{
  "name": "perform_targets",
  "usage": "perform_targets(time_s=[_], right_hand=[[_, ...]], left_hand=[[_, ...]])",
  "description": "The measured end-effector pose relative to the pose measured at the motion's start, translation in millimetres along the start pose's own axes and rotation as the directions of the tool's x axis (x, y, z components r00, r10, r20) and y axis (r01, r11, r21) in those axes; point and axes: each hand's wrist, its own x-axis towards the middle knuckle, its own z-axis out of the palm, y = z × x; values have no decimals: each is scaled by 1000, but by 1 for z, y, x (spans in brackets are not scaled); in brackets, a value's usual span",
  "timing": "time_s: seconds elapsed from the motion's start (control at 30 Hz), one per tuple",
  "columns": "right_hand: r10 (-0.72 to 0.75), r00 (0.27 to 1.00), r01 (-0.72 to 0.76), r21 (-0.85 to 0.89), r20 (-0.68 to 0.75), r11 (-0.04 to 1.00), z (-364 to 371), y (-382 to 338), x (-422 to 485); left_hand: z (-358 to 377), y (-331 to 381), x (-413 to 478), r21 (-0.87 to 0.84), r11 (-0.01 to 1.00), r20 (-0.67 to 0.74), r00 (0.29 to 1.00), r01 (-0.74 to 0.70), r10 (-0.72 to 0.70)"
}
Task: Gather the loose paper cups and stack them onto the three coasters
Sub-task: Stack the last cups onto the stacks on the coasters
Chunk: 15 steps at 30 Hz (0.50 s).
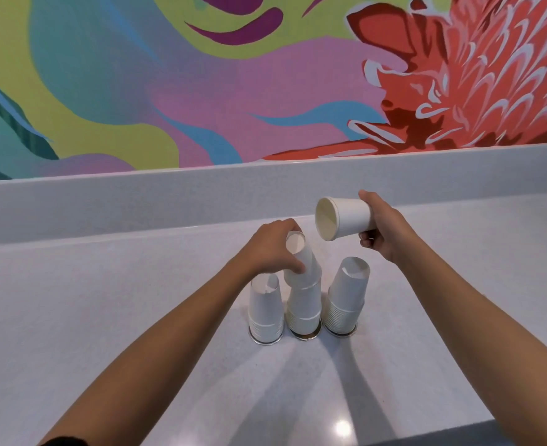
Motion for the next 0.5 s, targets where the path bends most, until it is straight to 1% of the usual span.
perform_targets(time_s=[0.27,0.4,0.5], right_hand=[[1,1000,-1,13,-8,1000,-4,7,5],[-3,1000,3,9,-7,1000,-5,9,6],[-4,1000,4,8,-4,1000,-5,11,7]], left_hand=[[25,2,3,145,989,102,995,-24,9],[40,-5,5,205,978,124,992,-32,6],[49,-7,6,287,957,147,989,-45,2]])
